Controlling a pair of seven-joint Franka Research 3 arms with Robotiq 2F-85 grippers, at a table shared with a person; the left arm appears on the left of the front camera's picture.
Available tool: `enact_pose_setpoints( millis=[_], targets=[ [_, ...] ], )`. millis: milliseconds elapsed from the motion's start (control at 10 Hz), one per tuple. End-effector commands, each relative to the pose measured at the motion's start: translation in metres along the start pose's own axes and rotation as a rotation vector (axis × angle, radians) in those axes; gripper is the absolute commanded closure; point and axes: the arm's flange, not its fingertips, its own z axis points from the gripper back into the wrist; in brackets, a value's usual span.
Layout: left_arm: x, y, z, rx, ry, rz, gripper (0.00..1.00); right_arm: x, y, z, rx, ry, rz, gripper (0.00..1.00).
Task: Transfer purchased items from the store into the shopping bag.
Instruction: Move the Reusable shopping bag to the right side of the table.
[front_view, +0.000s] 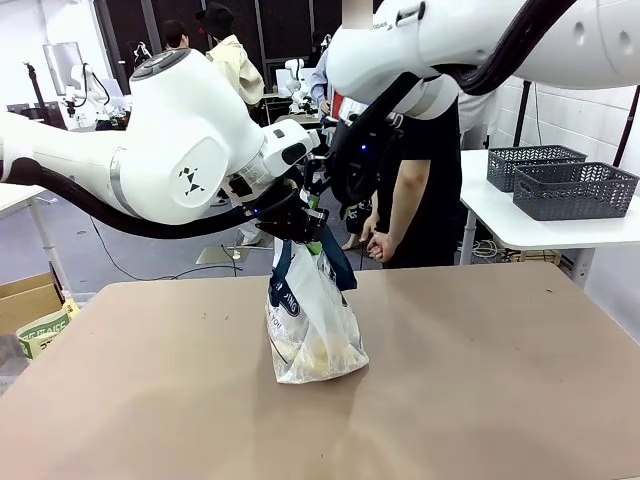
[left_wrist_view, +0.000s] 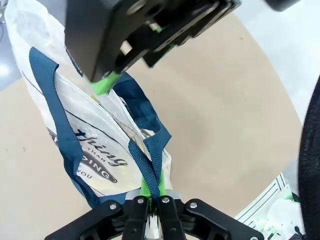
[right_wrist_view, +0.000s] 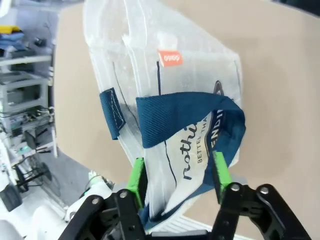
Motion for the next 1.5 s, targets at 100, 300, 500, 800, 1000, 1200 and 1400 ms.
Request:
enact_pose_setpoints(
  millis=[100,300,500,800,1000,1200,1400],
  targets=[
    [0.001,-0.001,0.001,0.002,0.002,-0.004,1.0,-0.033,-0.023,0.022,0.01,-0.058,0.011,0.0],
    [0.001,-0.001,0.001,0.002,0.002,-0.004,1.0,-0.057,-0.047,0.046,-0.013,-0.015,0.076,0.0],
    [0.001,-0.001,0.001,0.002,0.002,-0.004,1.0,-0.09,-0.079,0.069,-0.015,-0.007,0.283,0.0],
    [0.001,-0.001,0.001,0.002,0.002,-0.004,1.0,-0.136,-0.107,0.083,-0.124,-0.114,0.671,0.0],
    [0.001,-0.001,0.001,0.002,0.002,-0.004,1.0,-0.143,-0.126,0.088,-0.108,-0.224,0.735,0.0],
    [0.001,-0.001,0.001,0.002,0.002,-0.004,1.0,-0.141,-0.143,0.099,-0.072,-0.341,0.792,0.0],
    [0.001,-0.001,0.001,0.002,0.002,-0.004,1.0,-0.136,-0.133,0.107,-0.158,-0.267,0.751,0.0]
  ],
)
